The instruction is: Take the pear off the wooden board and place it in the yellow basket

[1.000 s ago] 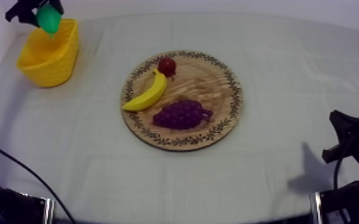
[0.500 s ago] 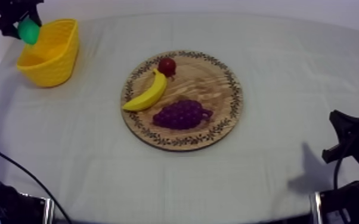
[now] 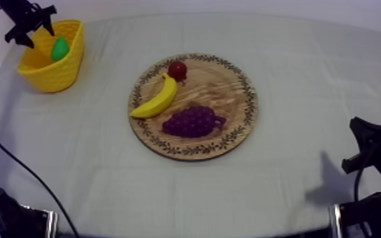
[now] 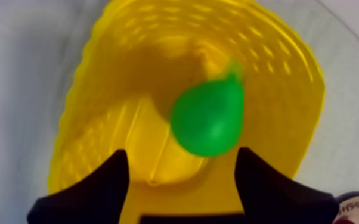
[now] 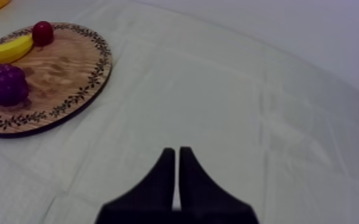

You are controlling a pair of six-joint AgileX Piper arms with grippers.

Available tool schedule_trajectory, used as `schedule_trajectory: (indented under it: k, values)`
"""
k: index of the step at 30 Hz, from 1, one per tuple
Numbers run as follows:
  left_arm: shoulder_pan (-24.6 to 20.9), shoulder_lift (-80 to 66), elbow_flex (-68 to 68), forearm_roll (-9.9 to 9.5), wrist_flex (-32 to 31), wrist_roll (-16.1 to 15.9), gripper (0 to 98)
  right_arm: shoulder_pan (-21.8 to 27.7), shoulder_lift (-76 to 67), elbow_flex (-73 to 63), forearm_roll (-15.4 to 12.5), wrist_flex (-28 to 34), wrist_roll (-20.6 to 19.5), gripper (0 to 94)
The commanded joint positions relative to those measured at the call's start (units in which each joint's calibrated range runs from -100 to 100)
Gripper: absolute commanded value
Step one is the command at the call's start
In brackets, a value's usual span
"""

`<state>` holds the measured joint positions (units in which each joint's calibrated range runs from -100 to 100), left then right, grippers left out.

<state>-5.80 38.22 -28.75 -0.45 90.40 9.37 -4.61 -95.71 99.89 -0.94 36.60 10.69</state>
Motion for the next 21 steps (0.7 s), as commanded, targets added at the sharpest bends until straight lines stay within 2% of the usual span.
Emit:
schedule_trajectory:
  k: [1, 10, 14, 17, 21]
  values:
    - [0.0, 3.1, -2.0, -0.04, 0.1, 0.0, 67.9, 0.0, 0.0, 0.0, 0.0, 0.0, 0.0, 0.4]
    - [0.0, 4.7, -4.8, 0.64, -0.4, 0.2, 84.9, 0.0, 0.0, 0.0, 0.0, 0.0, 0.0, 0.4]
    - [-0.2, 3.4, -4.1, 0.77, -0.8, 0.1, 88.1, 0.0, 0.0, 0.0, 0.0, 0.0, 0.0, 0.4]
    - [-0.2, 1.7, -2.5, 0.8, -1.3, -0.1, 85.3, 0.0, 0.0, 0.0, 0.0, 0.0, 0.0, 0.4]
    - [0.0, -1.2, 0.3, 0.81, -1.7, -0.3, 72.3, 0.0, 0.0, 0.0, 0.0, 0.0, 0.0, 0.4]
